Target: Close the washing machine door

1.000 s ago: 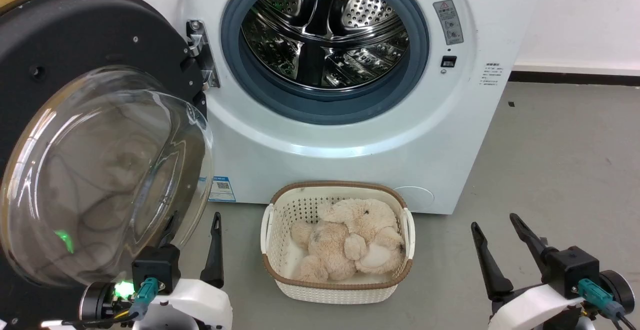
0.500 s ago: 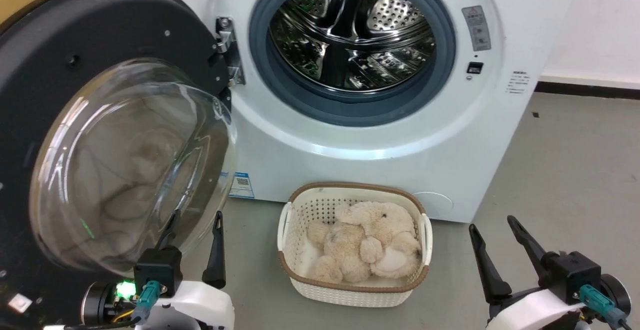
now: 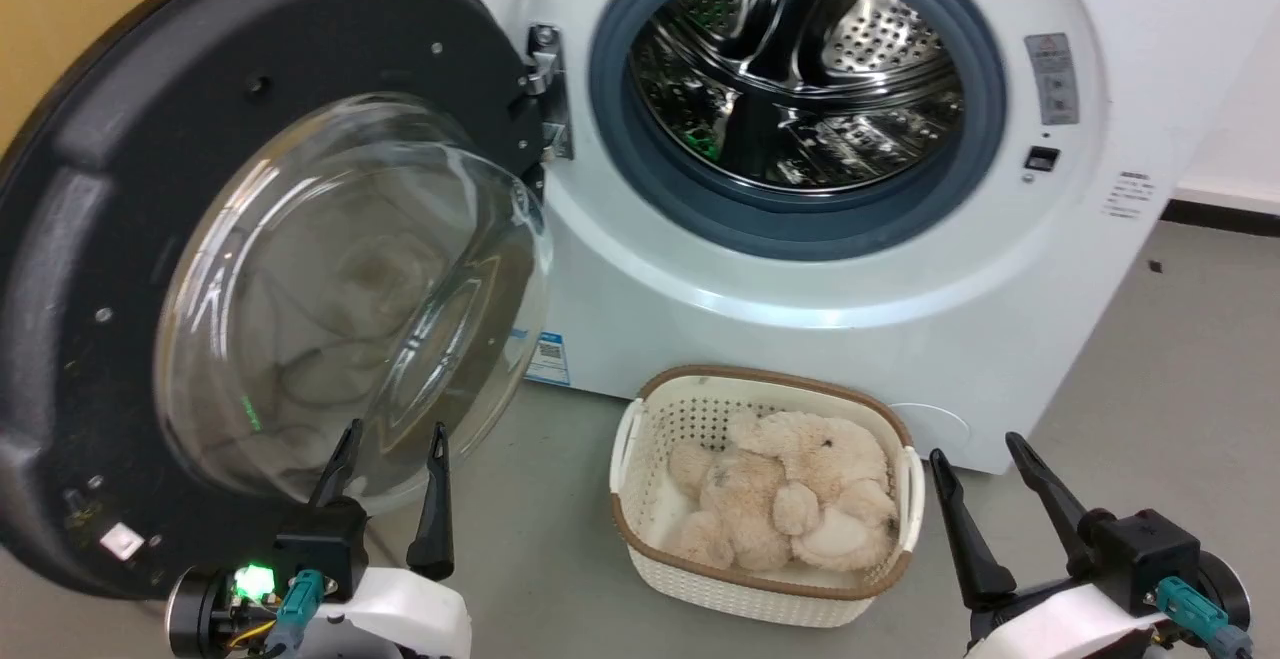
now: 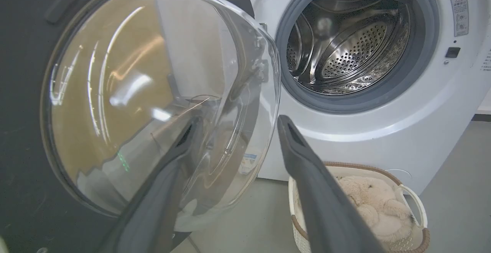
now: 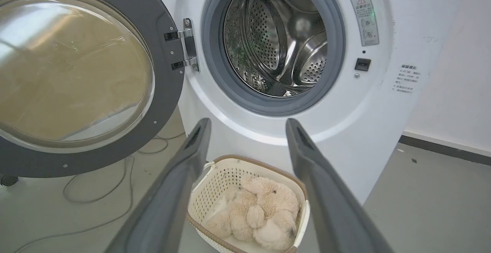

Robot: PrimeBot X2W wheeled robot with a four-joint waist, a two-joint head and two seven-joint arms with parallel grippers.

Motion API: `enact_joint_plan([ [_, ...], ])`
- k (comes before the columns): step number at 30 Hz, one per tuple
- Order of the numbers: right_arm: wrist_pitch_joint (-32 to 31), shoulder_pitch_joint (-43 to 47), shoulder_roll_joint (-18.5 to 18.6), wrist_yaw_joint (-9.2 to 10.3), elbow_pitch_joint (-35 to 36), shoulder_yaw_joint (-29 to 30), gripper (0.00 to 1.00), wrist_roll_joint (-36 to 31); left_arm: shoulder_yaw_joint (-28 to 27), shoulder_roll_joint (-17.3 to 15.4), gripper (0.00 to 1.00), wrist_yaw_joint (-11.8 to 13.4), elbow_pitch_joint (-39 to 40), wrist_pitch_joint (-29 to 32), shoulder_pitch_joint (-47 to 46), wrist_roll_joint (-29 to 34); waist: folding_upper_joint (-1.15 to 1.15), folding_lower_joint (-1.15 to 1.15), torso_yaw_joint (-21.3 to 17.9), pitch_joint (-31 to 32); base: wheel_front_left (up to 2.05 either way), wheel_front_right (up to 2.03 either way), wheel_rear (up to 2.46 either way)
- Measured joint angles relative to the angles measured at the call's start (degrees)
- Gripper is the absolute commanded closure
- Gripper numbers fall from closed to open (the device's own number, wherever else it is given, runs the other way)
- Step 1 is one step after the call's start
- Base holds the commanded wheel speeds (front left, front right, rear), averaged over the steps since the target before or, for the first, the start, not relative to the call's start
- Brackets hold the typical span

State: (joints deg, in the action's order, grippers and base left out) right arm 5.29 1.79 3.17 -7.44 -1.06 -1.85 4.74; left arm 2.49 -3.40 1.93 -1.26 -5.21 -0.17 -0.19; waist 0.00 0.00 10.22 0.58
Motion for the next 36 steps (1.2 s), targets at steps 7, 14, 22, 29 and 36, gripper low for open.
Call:
enact_joint_plan([
  [7,0.92,0.01,0.0,0.0,-0.33,-0.93,0.0,0.53,0.09,-0.33,0.0,0.7,0.15,-0.94,0.27,-0.16,0.0,0.0,2.53,-0.16,0.0,0.0,0.0],
  [14,1.75,-0.3,0.05,0.0,-1.25,-2.37,0.0,1.11,-0.09,-0.38,0.0,1.79,0.9,-1.77,0.94,-0.48,0.0,0.0,4.56,-0.72,0.0,0.0,0.0],
  [22,2.59,-1.57,0.6,0.0,-2.53,-4.16,0.0,2.67,-0.44,-0.38,0.0,3.03,1.85,-2.68,1.64,-0.56,0.0,0.0,6.82,-1.35,0.0,0.0,0.0],
  [29,3.49,-2.82,1.14,0.0,-3.48,-6.0,0.0,3.87,-0.88,-0.37,0.0,4.02,2.68,-3.5,2.61,-0.6,0.0,0.0,8.67,-1.72,0.0,0.0,0.0],
  [36,4.38,-4.21,1.82,0.0,-4.44,-7.56,0.0,4.87,-1.04,-0.33,0.0,4.99,3.5,-4.45,3.42,-1.01,0.0,0.0,10.47,-2.0,-0.04,-0.04,-0.04],
])
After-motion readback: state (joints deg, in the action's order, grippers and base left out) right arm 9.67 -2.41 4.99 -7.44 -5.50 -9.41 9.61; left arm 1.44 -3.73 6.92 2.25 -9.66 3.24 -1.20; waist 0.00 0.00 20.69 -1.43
